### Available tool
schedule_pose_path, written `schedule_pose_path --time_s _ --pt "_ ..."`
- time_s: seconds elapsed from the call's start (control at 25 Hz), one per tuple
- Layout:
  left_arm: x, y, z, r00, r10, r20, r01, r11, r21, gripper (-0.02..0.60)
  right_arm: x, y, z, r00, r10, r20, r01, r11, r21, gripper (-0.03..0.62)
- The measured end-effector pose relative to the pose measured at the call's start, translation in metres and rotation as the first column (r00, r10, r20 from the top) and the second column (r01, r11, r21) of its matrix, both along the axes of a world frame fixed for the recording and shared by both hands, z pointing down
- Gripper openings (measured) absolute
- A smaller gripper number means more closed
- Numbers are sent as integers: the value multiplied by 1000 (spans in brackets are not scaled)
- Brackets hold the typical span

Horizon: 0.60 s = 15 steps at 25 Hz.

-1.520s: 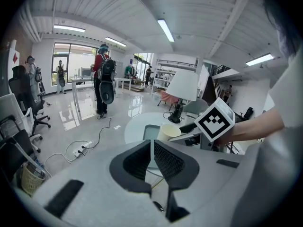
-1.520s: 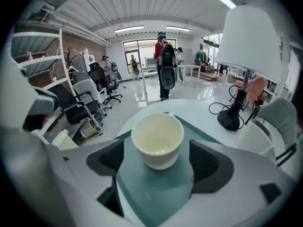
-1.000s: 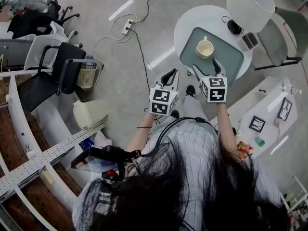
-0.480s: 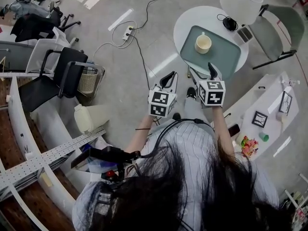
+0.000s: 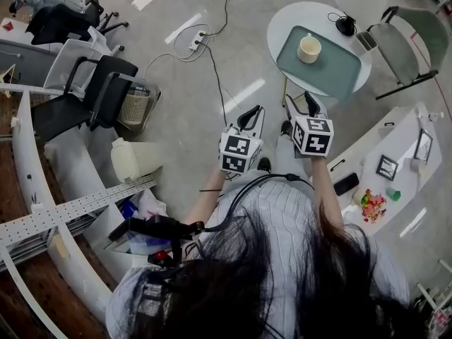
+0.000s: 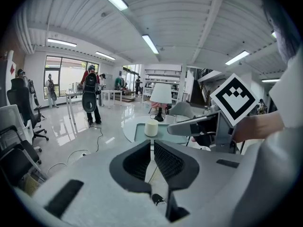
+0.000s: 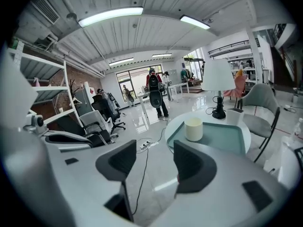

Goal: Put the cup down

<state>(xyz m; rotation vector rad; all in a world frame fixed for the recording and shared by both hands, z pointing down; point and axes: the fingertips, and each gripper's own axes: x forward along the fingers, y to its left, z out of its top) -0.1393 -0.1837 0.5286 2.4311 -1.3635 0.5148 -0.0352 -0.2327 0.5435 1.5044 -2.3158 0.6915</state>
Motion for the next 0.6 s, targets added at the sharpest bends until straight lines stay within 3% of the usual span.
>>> schedule_pose_path --time_s 0.32,0.6 --pt "-13 48 -2 1000 29 -12 -29 1000 -7 32 -19 67 -8 1000 20 20 -20 1000 -8 211" --pt "12 69 -1 995 71 -71 -73 997 -16 32 -6 102 -19 999 50 8 -50 999 -2 163"
